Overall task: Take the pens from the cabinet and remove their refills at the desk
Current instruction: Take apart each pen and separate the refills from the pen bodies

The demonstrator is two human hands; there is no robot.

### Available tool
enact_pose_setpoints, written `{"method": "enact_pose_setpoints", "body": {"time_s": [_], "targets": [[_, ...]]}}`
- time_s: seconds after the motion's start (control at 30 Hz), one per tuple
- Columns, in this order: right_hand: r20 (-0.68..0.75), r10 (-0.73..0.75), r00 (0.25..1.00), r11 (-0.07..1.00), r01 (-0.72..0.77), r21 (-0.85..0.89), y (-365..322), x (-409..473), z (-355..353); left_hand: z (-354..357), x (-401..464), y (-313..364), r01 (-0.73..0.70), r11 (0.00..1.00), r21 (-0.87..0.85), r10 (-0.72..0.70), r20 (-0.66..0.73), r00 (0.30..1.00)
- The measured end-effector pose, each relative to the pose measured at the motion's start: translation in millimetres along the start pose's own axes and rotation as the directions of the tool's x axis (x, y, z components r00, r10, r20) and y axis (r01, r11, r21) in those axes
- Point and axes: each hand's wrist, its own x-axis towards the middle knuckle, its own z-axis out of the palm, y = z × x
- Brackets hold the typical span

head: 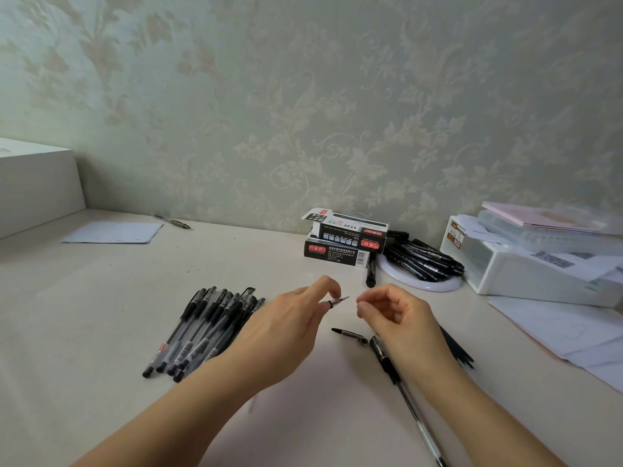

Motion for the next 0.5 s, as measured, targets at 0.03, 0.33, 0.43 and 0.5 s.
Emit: {"method": "enact_pose_setpoints", "body": {"time_s": [0.03, 0.33, 0.43, 0.5], "targets": [[0.036, -0.041, 0.999, 0.992, 0.044, -0.114, 0, -1, -1, 0, 0, 0, 0.004, 1.0, 0.005, -0.004, 0.005, 1.0], [0.352, -0.198, 0.915, 0.792, 0.36, -0.493, 7, -7, 11, 3, -1, -3, 0.02, 1.0, 0.016, -0.021, 0.073, 0.997], [0.33, -0.195, 0.924, 0.806, 0.343, -0.482, 8, -8, 11, 4, -1, -3, 0.028, 1.0, 0.004, -0.028, 0.059, 0.998], [0.27, -0.204, 0.941, 0.838, 0.311, -0.449, 5, -9, 11, 3, -1, -2, 0.023, 1.0, -0.02, -0.023, 0.038, 0.999]]}}
